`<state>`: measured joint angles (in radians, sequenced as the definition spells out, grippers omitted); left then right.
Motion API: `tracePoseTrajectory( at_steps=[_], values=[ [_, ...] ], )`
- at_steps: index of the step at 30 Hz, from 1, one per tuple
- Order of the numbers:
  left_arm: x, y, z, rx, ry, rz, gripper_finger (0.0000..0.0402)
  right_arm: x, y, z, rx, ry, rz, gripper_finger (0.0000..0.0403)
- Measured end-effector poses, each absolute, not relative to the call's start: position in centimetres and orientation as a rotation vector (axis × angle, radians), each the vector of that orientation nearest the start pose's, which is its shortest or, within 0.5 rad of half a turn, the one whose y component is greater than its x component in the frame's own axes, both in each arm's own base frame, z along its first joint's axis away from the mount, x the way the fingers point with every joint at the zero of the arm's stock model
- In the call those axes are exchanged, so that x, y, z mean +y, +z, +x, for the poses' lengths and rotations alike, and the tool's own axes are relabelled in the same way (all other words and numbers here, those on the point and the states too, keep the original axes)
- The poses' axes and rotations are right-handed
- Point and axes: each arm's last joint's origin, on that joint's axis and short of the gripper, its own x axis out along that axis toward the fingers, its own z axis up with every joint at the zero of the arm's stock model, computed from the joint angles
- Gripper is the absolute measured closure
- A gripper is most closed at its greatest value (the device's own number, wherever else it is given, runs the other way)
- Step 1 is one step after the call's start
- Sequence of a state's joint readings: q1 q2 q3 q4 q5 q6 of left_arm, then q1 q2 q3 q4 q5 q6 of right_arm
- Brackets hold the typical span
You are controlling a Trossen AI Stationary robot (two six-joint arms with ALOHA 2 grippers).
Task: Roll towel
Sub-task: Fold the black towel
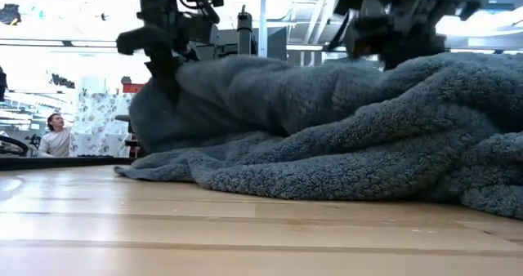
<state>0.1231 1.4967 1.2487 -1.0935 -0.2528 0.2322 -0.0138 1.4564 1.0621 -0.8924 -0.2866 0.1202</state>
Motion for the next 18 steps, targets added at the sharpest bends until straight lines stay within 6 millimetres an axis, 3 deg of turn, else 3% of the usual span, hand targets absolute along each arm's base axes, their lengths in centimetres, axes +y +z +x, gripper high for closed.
tracePoseTrajectory(
  at_steps=[5,8,13,18],
  values=[
    [4.8,31.2,26.4,1.407,0.210,0.235,0.0401,-1.6,29.8,23.7,1.238,-0.035,0.200,0.0399],
    [5.7,33.6,25.7,1.409,0.258,0.189,0.0401,-3.2,32.3,21.6,1.220,-0.143,0.190,0.0400],
    [7.4,36.5,24.6,1.388,0.348,0.106,0.0401,-5.7,34.1,19.5,1.181,-0.300,0.177,0.0401],
    [9.7,38.1,23.7,1.341,0.422,0.100,0.0401,-8.6,35.0,18.7,1.146,-0.388,0.149,0.0402]
  ],
)
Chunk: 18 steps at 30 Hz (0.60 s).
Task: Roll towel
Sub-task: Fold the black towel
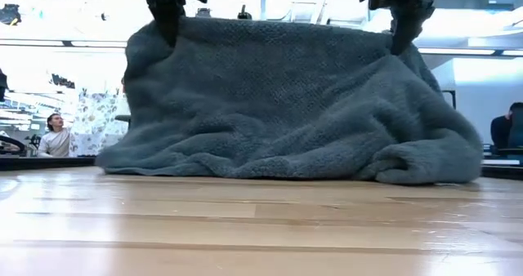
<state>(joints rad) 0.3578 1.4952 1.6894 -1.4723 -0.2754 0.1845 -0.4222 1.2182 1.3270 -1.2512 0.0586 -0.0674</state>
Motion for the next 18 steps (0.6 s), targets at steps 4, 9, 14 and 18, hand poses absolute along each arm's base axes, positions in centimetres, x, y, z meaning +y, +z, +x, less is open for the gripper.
tracePoseTrajectory(
  at_steps=[4,9,14,18],
  values=[
    [12.3,39.5,22.8,1.309,0.590,0.159,0.0402,-12.0,36.7,18.2,1.116,-0.552,0.041,0.0402],
    [13.1,42.3,21.3,1.225,0.716,0.109,0.0402,-14.1,40.7,17.5,1.005,-0.665,-0.057,0.0402],
    [9.8,43.9,20.1,1.185,0.700,0.061,0.0401,-11.1,41.9,18.2,0.984,-0.563,-0.081,0.0403],
    [6.7,43.2,20.2,1.151,0.635,-0.008,0.0401,-7.3,40.7,19.3,1.035,-0.468,-0.009,0.0403]
  ],
)
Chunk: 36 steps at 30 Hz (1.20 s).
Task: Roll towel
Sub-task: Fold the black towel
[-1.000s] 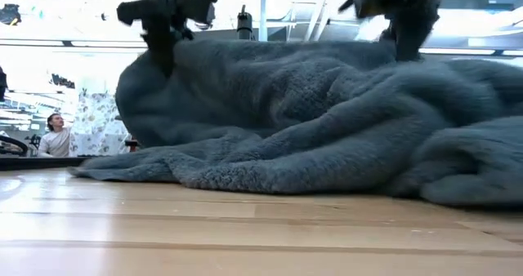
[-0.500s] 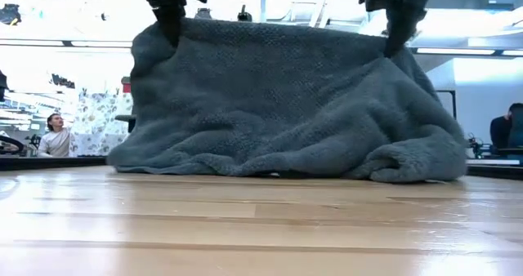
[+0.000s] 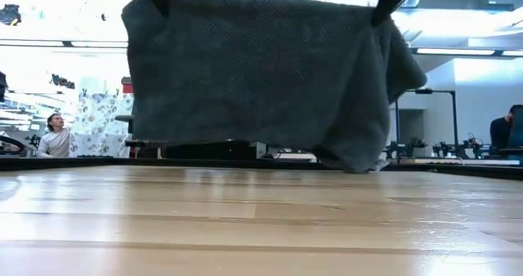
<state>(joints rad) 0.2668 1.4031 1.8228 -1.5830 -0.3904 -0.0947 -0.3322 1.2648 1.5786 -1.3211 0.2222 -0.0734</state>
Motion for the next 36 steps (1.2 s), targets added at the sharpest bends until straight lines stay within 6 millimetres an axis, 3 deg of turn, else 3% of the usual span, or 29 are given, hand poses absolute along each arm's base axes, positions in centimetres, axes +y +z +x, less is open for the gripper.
tracePoseTrajectory(
  at_steps=[4,7,11,19,24,27,31,33,36],
  values=[
    [3.6,39.7,20.9,1.229,0.553,-0.113,0.0401,-3.2,36.6,20.8,1.150,-0.367,0.043,0.0403],
    [0.8,35.2,21.3,1.349,0.512,-0.163,0.0401,0.2,32.4,21.4,1.232,-0.334,0.095,0.0403],
    [-3.2,29.3,21.1,1.440,0.492,-0.196,0.0401,5.1,28.4,21.6,1.189,-0.303,0.201,0.0403],
    [-10.3,21.8,21.4,1.211,0.341,-0.384,0.0401,12.4,23.4,20.4,1.129,-0.231,0.409,0.0395],
    [-12.6,18.0,20.5,1.277,0.283,-0.478,0.0383,15.7,20.8,20.1,1.157,-0.261,0.515,0.0370],
    [-13.3,16.5,19.7,1.414,0.276,-0.550,0.0358,17.2,19.6,20.4,1.234,-0.239,0.626,0.0344],
    [-13.7,16.1,19.0,1.554,0.229,-0.614,0.0314,18.5,19.1,20.9,1.375,-0.057,0.746,0.0291],
    [-13.5,17.0,19.1,1.581,0.208,-0.651,0.0297,18.3,20.0,21.4,1.396,0.033,0.787,0.0263],
    [-13.0,20.0,19.9,1.490,0.169,-0.692,0.0283,17.0,22.2,21.9,1.347,0.068,0.836,0.0223]
  ],
)
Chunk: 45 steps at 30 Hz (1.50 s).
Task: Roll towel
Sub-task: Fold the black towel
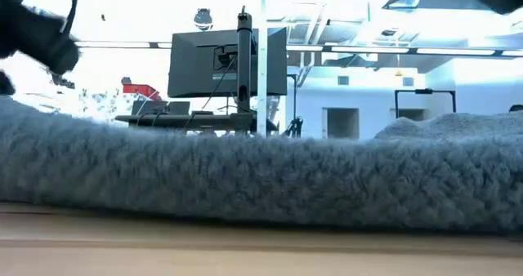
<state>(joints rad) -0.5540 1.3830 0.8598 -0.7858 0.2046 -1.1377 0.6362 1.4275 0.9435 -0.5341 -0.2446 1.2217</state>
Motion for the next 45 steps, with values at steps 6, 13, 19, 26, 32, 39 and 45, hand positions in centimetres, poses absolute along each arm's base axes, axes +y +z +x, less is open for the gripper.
tracePoseTrajectory(
  at_steps=[6,13,19,26,32,39,45],
  values=[
    [-10.4,24.0,21.0,1.177,0.222,-0.574,0.0281,12.8,24.5,21.7,1.188,-0.075,0.768,0.0167],
    [-7.8,24.5,20.9,1.173,0.319,-0.593,0.0285,8.2,23.9,21.6,1.203,-0.335,0.567,0.0158],
    [-11.4,24.8,19.8,1.355,0.101,-0.866,0.0286,7.6,22.6,21.3,1.241,-0.297,0.455,0.0158],
    [-13.5,23.1,19.8,1.458,0.139,-0.846,0.0253,7.0,21.2,21.7,1.193,-0.237,0.360,0.0158],
    [-14.7,22.7,19.7,1.678,-0.146,-0.875,0.0216,5.8,21.1,21.9,1.213,-0.173,0.224,0.0158],
    [-13.1,22.9,19.5,1.768,-0.135,-0.851,0.0212,4.0,21.2,22.4,1.208,-0.152,0.145,0.0159],
    [-8.6,25.4,21.2,1.460,0.236,-0.763,0.0212,1.6,21.6,22.7,1.172,-0.192,0.208,0.0159]
  ],
)
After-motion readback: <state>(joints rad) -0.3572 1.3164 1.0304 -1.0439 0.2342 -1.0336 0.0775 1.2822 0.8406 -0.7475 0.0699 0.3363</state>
